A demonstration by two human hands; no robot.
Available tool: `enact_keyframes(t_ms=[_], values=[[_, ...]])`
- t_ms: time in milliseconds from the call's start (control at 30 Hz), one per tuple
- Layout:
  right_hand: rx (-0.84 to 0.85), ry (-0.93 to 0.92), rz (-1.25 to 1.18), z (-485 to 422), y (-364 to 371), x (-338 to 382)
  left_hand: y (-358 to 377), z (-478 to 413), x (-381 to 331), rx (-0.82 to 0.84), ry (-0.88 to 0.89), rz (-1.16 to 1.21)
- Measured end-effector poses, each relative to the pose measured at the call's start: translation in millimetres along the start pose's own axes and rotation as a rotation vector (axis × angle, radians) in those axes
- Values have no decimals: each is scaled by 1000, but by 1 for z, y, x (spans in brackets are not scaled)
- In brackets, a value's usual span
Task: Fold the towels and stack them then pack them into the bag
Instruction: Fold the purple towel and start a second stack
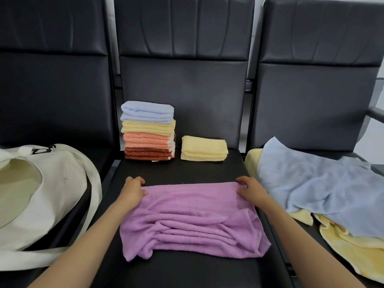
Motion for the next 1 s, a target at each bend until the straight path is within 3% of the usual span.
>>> enact_keyframes(t_ms=[233,400,500,633,833,1000], values=[[25,-26,-10,12,-2,2,-1,4,5,57,-25,-129],[18,-90,-60,31,-17,-3,-16,17,0,-23,49,-150],[-44,-84,-253,46,-41,-1,-36,26,-7,-65,77,23],[-159,-93,-470,68,-82,12,-64,47,-23,-59,125,439],[-276,-171,-480,104,-154,28,-109,67,-56,-21,220,815],[-387,-190,-503,127,-207,40,-151,84,-96,-174,325,1009]])
Point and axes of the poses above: each hand's wrist, its own z-axis away from the middle knuckle, its own y-axis out of the palm, x = y × z, the point moved 9 cm from there along -z, towards the middle knuckle, and after that the axes turned 12 degrees about z, right-handed, at the moved point
